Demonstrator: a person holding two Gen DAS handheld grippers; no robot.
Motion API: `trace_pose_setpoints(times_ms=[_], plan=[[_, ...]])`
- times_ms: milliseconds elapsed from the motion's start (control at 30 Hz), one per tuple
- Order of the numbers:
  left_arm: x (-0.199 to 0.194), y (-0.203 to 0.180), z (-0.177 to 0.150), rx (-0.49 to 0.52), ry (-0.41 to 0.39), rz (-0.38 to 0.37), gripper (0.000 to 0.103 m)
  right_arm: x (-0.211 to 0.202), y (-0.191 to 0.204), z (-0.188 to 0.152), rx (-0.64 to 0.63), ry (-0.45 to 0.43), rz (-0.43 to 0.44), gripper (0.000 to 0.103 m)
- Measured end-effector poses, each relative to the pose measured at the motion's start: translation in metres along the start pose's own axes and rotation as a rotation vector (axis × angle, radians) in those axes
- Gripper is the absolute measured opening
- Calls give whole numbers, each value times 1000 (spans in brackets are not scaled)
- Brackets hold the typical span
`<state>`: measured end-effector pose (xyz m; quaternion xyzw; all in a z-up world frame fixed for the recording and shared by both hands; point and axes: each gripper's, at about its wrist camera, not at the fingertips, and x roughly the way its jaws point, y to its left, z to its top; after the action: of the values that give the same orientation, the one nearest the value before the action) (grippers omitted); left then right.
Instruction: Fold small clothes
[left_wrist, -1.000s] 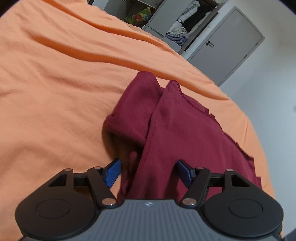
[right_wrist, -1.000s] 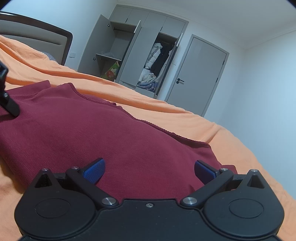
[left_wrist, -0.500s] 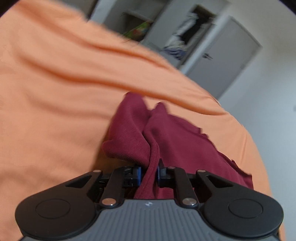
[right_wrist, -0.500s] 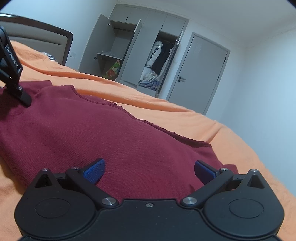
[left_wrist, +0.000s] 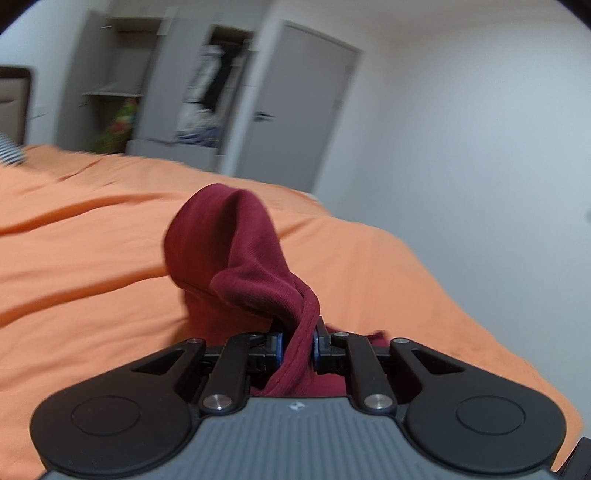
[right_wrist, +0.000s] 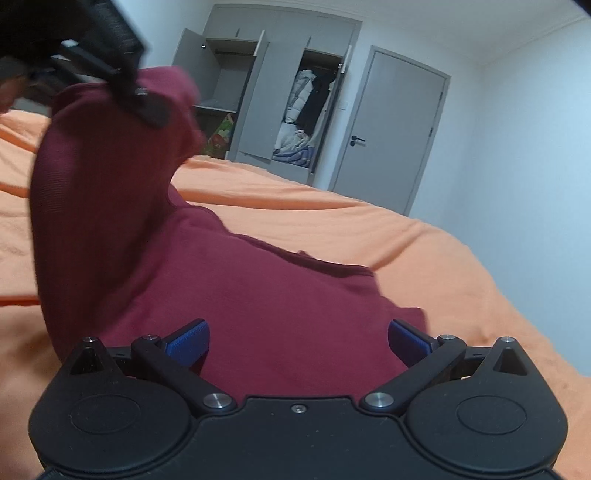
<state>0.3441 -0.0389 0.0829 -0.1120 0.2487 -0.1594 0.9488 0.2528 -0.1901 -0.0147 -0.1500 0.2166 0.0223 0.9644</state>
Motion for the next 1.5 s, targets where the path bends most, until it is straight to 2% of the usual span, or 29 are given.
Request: trace_pose_setpoints(times_ms=[133, 300, 433, 667, 767, 833, 867, 933, 1033, 1133, 1200, 1267, 1367, 1500], plan=[[31, -53, 0, 120, 50, -101, 14, -20, -26, -10, 17, 9, -55, 103], [83, -109, -30, 251, 183, -184, 14, -43, -54, -31, 50, 56, -140, 103], [112, -125, -53, 265, 270, -187, 14, -55, -68, -48, 83, 103, -195, 103], [119, -126, -64, 285, 303, -177, 16, -62, -78, -66, 138, 142, -225, 103], [113, -124, -66, 265, 319, -199, 27, -62, -79, -69, 145, 145, -230, 103], [109, -120, -67, 234, 325, -235, 46, -64, -79, -70, 151, 143, -232, 102], [106, -120, -67, 219, 334, -261, 50, -65, -79, -70, 151, 143, -234, 102], [102, -119, -67, 195, 353, -317, 67, -65, -78, -70, 152, 144, -238, 102], [91, -118, -66, 178, 342, -355, 83, -66, -80, -70, 164, 138, -248, 102], [76, -110, -62, 157, 301, -348, 98, -68, -82, -69, 180, 115, -263, 102], [62, -102, -56, 133, 259, -325, 103, -73, -83, -67, 201, 89, -266, 102], [52, -90, -51, 105, 219, -293, 102, -77, -86, -63, 234, 56, -254, 102], [41, -68, -45, 39, 188, -203, 102, -81, -90, -55, 296, 3, -225, 102], [34, -31, -45, -59, 163, -89, 102, -81, -92, -41, 376, -44, -135, 102]])
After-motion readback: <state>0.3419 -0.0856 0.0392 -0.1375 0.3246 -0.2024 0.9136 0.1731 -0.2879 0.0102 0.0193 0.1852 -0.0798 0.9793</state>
